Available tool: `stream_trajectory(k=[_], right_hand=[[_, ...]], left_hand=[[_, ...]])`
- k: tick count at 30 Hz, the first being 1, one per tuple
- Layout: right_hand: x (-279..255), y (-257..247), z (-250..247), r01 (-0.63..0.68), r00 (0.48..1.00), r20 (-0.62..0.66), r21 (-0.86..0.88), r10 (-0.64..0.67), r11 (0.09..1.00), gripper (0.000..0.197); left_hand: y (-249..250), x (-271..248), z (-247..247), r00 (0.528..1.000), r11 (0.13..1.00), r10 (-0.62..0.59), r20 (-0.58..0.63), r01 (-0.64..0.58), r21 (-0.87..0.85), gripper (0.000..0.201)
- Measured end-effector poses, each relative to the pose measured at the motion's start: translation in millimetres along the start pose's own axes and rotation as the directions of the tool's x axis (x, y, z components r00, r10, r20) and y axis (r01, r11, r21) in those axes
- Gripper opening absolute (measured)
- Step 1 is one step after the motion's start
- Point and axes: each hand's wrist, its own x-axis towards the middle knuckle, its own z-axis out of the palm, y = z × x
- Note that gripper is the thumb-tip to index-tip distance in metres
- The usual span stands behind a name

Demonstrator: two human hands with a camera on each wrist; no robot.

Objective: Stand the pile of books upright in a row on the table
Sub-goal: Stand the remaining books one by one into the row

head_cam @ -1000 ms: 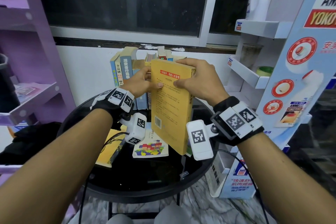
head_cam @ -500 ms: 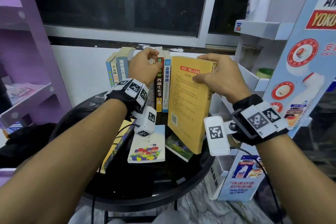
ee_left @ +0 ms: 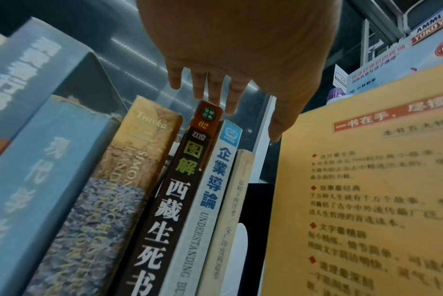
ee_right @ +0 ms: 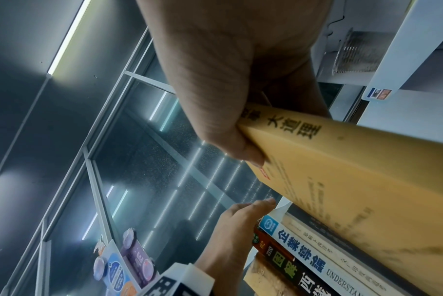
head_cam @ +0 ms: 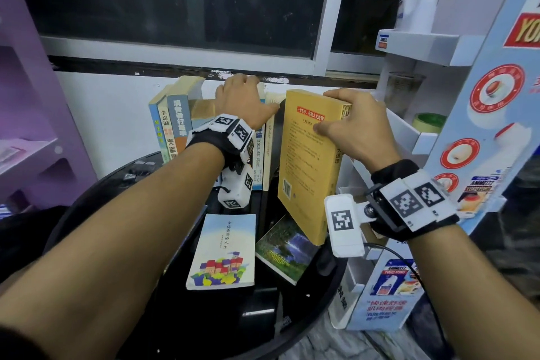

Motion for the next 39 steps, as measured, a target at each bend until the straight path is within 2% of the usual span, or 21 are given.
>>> stream_trajectory(k=[2, 9, 16, 30, 39], right_hand=[[6, 4, 3, 0.000, 1.000, -0.023, -0.009, -0.001, 1.000, 0.053], [23, 10, 18, -0.003, 0.998, -0.065, 0.010, 0.004, 1.000, 0.056], [38, 12, 41, 0.012, 0.995, -0.099, 0.011, -0.011, 1.000, 0.054], [62, 19, 86, 0.010, 0.979, -0.202, 0.085, 0.007, 0.996, 0.057], [82, 31, 112, 0.038, 0.987, -0.163, 0.159, -0.011, 0.986, 0.055]], left_hand=[[2, 8, 6, 1.000, 1.000, 0.005, -0.005, -0.005, 0.021, 0.069], [-2, 26, 22, 0.991, 0.995, -0.053, 0.122, 0.042, 0.095, 0.094], [-14, 28, 30, 0.996, 1.000, -0.005, 0.091, 0.005, -0.003, 0.074], [-23, 19, 27, 1.000, 1.000, -0.014, 0.009, 0.014, -0.026, 0.074], [-23, 16, 24, 1.000, 1.000, 0.018, 0.018, -0.018, -0.022, 0.074]])
